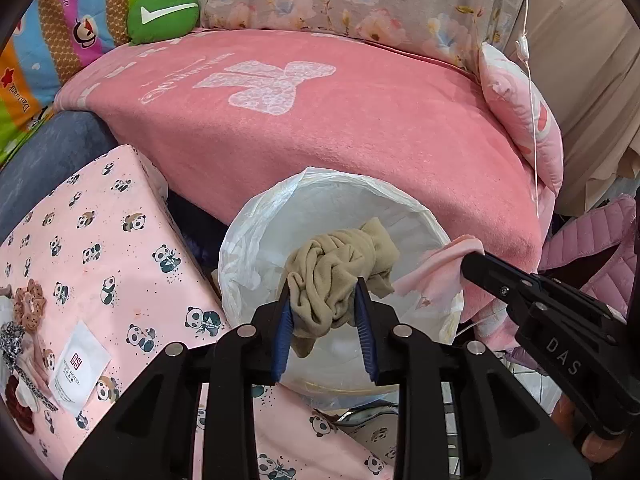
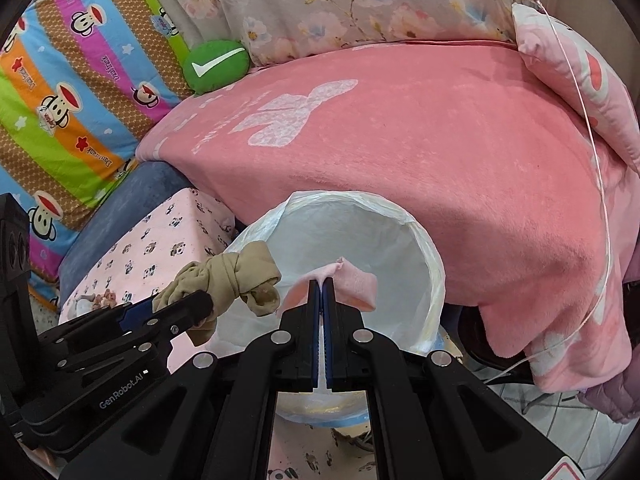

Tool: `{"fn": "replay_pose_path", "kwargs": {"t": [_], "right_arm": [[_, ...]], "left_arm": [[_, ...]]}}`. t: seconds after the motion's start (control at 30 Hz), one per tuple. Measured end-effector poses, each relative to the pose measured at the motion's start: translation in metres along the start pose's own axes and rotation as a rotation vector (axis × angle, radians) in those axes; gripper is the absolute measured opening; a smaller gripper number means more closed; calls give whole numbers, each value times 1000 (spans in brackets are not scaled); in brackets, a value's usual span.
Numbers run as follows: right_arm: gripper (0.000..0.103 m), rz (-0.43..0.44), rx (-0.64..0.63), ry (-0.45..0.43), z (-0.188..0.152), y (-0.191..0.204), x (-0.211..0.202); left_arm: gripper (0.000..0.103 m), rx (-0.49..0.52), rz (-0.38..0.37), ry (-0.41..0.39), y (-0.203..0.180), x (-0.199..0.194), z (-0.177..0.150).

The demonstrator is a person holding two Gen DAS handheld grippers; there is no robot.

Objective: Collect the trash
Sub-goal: 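Carry the tan stocking and pink cloth in both tools over the white bin, then open both tools to drop the stocking and pink cloth into the bin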

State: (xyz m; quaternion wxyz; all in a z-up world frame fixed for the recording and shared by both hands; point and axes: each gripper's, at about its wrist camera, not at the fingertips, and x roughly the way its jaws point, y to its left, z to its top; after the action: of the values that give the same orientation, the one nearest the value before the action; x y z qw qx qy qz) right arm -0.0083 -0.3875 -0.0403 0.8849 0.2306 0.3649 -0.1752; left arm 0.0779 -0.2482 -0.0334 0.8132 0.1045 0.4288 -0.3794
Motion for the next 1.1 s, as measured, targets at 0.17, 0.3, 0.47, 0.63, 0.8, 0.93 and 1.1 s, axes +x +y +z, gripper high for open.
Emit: {"fn": "replay_pose_path", "kwargs": {"t": [0.17, 0.3, 0.47, 0.63, 0.8, 0.93, 1.1], "right_arm": [[19, -9, 0, 0, 2, 2, 3], [29, -15, 15, -1, 2, 0, 1], [37, -40, 15, -16, 0, 2, -4], [42, -45, 15, -23, 0, 5, -9], [45, -49, 3, -28, -2, 13, -13], [49, -45, 3, -29, -5, 21, -18], [52, -32, -14, -24, -10, 36, -23]], "left_arm": [[63, -7, 23, -6, 0, 0, 1], [68, -24, 28, -11, 5, 0, 2], [68, -52, 24, -8, 12, -1, 1], [68, -58, 27, -13, 16, -5, -3], [68, -72, 27, -22, 22, -12, -6], [68, -94, 38, -29, 30, -20, -10], [68, -132, 64, -36, 47, -33, -21]]}}
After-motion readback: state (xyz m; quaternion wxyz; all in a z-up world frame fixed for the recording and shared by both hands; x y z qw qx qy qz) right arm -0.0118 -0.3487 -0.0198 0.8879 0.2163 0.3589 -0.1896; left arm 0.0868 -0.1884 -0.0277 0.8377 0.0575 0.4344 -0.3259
